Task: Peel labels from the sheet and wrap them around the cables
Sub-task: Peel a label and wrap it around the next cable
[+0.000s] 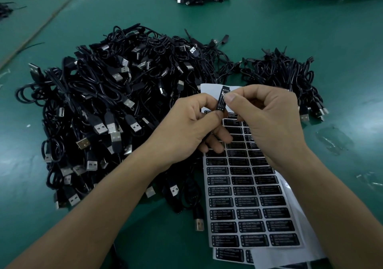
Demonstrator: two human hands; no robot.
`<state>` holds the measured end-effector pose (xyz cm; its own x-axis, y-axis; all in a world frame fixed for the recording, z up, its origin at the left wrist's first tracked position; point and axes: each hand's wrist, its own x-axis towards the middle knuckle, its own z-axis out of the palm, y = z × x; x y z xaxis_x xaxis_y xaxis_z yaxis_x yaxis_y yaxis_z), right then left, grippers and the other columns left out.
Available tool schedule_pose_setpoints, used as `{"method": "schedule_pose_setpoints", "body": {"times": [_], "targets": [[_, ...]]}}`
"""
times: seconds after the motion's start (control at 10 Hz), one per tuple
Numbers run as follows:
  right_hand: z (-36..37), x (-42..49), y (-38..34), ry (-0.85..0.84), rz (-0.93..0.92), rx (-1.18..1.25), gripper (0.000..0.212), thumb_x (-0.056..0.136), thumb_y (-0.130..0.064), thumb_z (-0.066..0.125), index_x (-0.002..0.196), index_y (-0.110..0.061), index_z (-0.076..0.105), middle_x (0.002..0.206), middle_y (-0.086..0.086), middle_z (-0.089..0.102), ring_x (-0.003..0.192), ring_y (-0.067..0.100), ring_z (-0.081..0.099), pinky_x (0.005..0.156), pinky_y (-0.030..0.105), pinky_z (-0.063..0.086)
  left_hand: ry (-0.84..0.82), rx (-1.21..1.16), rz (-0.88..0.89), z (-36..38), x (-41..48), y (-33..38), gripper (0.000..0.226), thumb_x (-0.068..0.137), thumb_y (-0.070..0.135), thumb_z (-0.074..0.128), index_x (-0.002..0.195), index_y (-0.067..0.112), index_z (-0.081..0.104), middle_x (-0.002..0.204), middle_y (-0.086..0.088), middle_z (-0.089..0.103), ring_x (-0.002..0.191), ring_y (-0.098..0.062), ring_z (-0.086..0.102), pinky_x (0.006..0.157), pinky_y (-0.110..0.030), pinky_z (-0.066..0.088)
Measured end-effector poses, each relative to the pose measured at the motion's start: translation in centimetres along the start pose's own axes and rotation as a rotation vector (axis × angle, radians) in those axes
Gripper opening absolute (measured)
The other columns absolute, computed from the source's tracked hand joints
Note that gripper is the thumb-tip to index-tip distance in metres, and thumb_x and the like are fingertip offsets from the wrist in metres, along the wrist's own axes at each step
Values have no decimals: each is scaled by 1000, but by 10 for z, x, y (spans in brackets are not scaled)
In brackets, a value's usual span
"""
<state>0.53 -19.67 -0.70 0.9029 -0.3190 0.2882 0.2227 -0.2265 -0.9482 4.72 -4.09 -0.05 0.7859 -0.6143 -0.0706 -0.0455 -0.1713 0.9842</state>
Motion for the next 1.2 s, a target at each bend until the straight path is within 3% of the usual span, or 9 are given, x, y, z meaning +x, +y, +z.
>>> {"method": "schedule_pose_setpoints", "body": {"times": [0.8,1.2], "targets": [[2,-2,3,39,-21,-38,11,88,-18,72,77,-21,73,63,-15,67,58,-1,56,59,16,46,-15,-19,3,1,-1,0,6,104,15,51,98,15,53,75,-5,77,57,-15,70,46,-19,47],[4,-5,0,103,-39,-93,13,86,-17,73,74,-23,72,66,-12,70,57,-1,58,56,13,46,-15,-14,-2,1,-1,1,10,104,14,51,105,4,52,74,-6,76,56,-15,70,47,-21,46]]}}
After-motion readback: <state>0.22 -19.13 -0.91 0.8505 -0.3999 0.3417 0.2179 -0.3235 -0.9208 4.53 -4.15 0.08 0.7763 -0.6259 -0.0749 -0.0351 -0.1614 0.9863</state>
